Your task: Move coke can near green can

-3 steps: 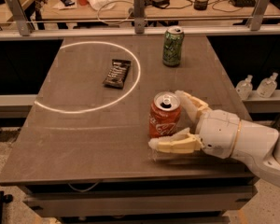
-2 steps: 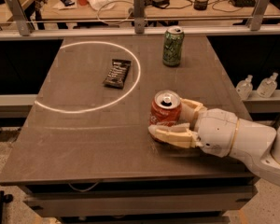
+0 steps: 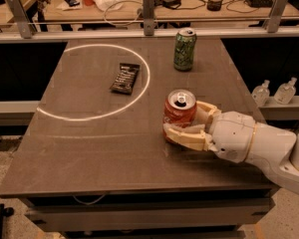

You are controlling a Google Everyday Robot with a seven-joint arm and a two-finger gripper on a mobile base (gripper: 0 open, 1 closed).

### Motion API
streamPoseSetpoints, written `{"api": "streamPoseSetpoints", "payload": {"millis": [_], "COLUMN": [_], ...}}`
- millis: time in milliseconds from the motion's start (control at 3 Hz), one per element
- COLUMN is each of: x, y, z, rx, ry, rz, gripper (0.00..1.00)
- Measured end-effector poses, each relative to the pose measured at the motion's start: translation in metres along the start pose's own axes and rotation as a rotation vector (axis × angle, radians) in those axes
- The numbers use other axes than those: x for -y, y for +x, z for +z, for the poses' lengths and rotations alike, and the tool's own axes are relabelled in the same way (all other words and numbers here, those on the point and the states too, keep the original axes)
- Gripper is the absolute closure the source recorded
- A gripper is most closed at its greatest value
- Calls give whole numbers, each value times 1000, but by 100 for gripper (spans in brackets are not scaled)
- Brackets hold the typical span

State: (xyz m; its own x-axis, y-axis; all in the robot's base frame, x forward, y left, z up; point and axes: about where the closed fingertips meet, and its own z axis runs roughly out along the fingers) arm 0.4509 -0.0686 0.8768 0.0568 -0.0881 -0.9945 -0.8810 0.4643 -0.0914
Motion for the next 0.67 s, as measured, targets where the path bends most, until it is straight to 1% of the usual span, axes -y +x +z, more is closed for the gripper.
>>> {"api": "streamPoseSetpoints", "payload": {"millis": [333, 667], "x": [30, 73], "y": [-11, -19], "z": [-10, -31], "rx": [5, -22], "ry": [94, 228], "rz": [-26, -57], "gripper": [100, 100]}}
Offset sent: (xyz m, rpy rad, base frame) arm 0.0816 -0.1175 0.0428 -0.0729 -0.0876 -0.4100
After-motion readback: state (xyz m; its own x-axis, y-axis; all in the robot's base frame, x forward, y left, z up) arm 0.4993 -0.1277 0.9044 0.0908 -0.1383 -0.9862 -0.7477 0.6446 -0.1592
